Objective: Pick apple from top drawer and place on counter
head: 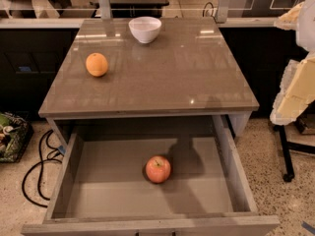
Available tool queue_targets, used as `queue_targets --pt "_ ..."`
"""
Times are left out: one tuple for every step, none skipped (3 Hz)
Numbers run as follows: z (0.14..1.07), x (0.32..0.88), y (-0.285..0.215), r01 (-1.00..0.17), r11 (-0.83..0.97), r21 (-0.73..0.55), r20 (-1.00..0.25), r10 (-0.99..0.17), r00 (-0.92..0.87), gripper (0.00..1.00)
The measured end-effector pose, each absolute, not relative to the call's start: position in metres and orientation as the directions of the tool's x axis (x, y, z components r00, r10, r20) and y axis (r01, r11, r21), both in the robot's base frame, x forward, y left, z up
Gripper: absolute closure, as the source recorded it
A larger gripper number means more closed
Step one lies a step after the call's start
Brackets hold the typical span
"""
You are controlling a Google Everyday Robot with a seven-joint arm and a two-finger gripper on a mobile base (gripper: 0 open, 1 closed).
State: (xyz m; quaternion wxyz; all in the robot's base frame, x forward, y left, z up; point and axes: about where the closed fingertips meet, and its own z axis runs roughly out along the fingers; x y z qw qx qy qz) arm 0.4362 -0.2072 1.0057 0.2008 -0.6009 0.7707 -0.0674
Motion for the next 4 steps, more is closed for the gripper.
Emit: queue_targets --pt "1.006 0.436 -0.207 -0.899 0.269 -0.345 -0.229 -0.953 -0.197 0.00" --pt "0.996 0.432 -0.215 -0.903 0.285 -0.321 -0.278 -0.940 -0.197 0.00" --pt "0.974 0.420 -0.236 -0.905 0.312 -0.289 -0.378 -0.906 -0.192 0.00" --pt "0.953 0.406 -0.247 -0.903 0.330 -0.274 -0.502 -0.850 -0.159 0.00"
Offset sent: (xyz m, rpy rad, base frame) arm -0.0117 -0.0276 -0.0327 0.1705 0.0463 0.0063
